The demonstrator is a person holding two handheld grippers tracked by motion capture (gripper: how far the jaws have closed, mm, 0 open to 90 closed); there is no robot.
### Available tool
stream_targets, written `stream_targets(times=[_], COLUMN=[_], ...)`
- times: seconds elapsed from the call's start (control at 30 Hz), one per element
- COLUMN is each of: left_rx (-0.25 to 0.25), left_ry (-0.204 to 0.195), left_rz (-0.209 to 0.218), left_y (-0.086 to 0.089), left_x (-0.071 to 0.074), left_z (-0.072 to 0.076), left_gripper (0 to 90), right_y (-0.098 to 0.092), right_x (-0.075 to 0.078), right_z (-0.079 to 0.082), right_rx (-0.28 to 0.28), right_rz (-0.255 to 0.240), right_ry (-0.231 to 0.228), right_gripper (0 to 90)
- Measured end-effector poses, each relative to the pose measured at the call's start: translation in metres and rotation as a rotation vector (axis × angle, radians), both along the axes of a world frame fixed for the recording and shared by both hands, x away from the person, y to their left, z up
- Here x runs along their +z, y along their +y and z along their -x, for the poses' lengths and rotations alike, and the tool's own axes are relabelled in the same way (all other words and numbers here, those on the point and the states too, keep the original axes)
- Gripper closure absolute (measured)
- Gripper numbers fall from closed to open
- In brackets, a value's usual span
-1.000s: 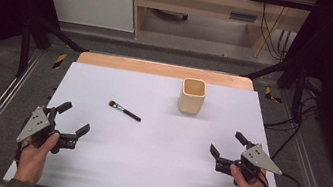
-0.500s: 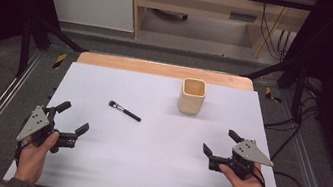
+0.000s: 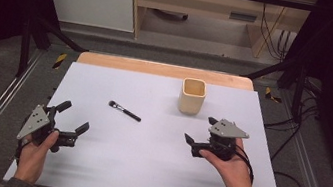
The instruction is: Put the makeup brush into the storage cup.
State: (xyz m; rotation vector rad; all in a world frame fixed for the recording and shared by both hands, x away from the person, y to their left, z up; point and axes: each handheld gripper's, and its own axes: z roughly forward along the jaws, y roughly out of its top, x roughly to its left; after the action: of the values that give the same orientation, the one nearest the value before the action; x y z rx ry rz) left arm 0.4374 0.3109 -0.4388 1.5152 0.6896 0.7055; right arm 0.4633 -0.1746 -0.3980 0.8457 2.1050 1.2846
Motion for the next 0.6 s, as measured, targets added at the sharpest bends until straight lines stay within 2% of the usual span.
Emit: stream_targets(times=[0.13, 0.33, 0.53, 0.6], left_rx=[-0.005, -0.016, -0.010, -0.007], left_ry=[0.003, 0.002, -0.004, -0.007], left_rz=[-0.001, -0.025, -0.031, -0.023], left_y=[-0.002, -0.005, -0.005, -0.004], left_x=[0.000, -0.001, 0.000, 0.001], left_z=[0.000, 0.001, 0.001, 0.001], left_gripper=[0.3, 0.3, 0.3, 0.3], right_y=[0.019, 0.048, 0.071, 0.078], right_x=[0.005, 0.007, 0.005, 0.005], right_z=[-0.012, -0.032, -0.044, -0.046], right_rx=[0.043, 0.079, 0.104, 0.109], right_rz=[0.036, 0.087, 0.136, 0.138], right_ry=[0.020, 0.039, 0.066, 0.070], right_gripper=[5.7, 5.7, 5.7, 5.7])
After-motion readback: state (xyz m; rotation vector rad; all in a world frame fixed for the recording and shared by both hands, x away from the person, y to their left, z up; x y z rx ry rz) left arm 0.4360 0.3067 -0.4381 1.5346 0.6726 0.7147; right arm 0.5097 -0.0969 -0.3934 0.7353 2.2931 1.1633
